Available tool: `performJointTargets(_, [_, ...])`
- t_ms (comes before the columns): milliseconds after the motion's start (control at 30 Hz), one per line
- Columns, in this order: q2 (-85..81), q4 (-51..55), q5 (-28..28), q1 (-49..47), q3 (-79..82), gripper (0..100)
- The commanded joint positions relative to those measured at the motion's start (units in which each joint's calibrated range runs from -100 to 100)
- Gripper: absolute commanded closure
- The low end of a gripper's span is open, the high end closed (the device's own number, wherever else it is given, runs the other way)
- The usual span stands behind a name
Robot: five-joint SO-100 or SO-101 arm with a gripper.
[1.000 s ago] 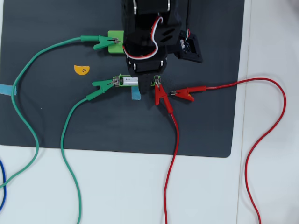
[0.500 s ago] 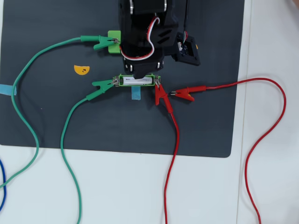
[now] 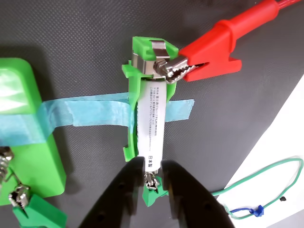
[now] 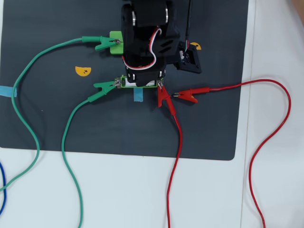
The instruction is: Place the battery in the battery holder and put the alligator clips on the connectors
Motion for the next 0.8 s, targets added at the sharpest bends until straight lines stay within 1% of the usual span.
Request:
performJointTargets(0, [0.6, -0.6, 1.5, 0.9, -0.5, 99])
performJointTargets(133, [2.4, -1.2, 1.9, 2.6, -1.2, 99])
performJointTargets(267, [3.4, -5.1, 1.9, 4.7, -0.8, 99])
performJointTargets(767, [3.5, -5.3, 1.9, 4.6, -0.4, 99])
